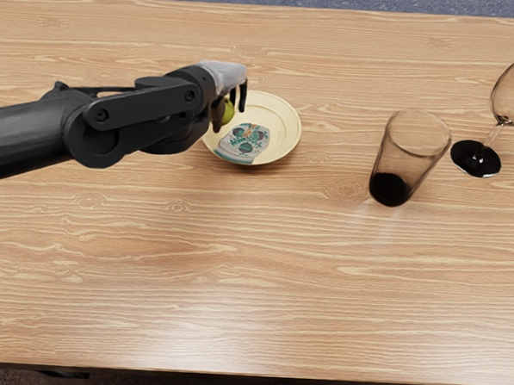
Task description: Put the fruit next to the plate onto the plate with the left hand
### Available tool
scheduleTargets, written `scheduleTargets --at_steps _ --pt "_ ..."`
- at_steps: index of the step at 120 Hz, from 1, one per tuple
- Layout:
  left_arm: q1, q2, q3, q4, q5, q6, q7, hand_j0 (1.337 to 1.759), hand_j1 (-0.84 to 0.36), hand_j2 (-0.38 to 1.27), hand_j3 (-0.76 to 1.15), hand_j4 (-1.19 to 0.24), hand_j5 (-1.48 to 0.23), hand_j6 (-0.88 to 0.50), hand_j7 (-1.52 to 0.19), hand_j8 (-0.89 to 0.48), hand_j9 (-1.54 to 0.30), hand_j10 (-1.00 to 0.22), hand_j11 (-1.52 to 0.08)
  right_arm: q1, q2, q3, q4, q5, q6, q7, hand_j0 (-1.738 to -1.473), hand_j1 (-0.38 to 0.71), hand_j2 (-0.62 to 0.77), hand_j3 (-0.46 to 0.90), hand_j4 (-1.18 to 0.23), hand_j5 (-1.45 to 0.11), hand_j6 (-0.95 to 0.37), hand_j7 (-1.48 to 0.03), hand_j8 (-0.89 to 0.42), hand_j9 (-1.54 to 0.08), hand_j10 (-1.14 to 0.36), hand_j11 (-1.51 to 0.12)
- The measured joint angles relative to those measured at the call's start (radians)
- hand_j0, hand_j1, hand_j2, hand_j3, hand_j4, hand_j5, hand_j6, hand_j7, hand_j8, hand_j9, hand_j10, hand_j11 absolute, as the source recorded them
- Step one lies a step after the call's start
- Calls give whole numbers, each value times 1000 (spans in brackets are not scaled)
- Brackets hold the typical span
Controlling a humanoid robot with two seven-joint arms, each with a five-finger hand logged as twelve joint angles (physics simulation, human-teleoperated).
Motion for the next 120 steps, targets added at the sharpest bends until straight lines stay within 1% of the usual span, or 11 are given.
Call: scheduleTargets --at_steps 12,23,37,42,51,67,72,83,92,113,120 --pt "28 -36 4 13 8 61 -19 1655 -335 396 0 -690 -958 -504 -944 -425 -925 -643 -935 0 0 0 0 0 0 0 -1658 -349 0 0 0 0 0 0 0 0 0 0" --pt "67 -96 10 67 11 114 -54 1655 -328 395 0 -686 -960 -507 -947 -425 -929 -649 -939 0 0 0 0 0 0 0 -1658 -349 0 0 0 0 0 0 0 0 0 0" --pt "84 -113 14 130 15 151 -85 1655 -321 376 0 -689 -951 -509 -941 -430 -927 -651 -937 0 0 0 0 0 0 0 -1658 -349 0 0 0 0 0 0 0 0 0 0" --pt "100 -113 19 151 16 164 -91 1655 -320 379 0 -690 -949 -510 -937 -428 -926 -651 -936 0 0 0 0 0 0 0 -1658 -349 0 0 0 0 0 0 0 0 0 0" --pt "99 -113 44 185 15 185 -98 1654 -333 394 0 -681 -955 -505 -935 -430 -927 -647 -935 0 0 0 0 0 0 0 -1658 -349 0 0 0 0 0 0 0 0 0 0" --pt "102 -113 62 208 16 200 -103 1654 -330 396 0 -665 -923 -519 -900 -439 -899 -646 -906 0 0 0 0 0 0 0 -1658 -349 0 0 0 0 0 0 0 0 0 0" --pt "101 -113 64 211 15 202 -104 1655 -290 352 0 -616 -850 -497 -830 -431 -829 -601 -835 0 0 0 0 0 0 0 -1658 -349 0 0 0 0 0 0 0 0 0 0" --pt "99 -113 66 214 10 205 -105 1656 -99 232 0 -427 -586 -351 -574 -309 -573 -418 -577 0 0 0 0 0 0 0 -1658 -349 0 0 0 0 0 0 0 0 0 0" --pt "97 -113 66 215 8 206 -105 1657 18 165 0 -315 -430 -262 -421 -233 -421 -308 -423 0 0 0 0 0 0 0 -1658 -349 0 0 0 0 0 0 0 0 0 0" --pt "98 -113 62 218 2 207 -106 1657 177 77 0 -161 -217 -140 -214 -127 -213 -158 -214 0 0 0 0 0 0 0 -1658 -349 0 0 0 0 0 0 0 0 0 0" --pt "94 -113 50 217 -47 206 -105 1658 214 59 0 -127 -170 -111 -167 -102 -167 -125 -168 0 0 0 0 0 0 0 -1658 -349 0 0 0 0 0 0 0 0 0 0"
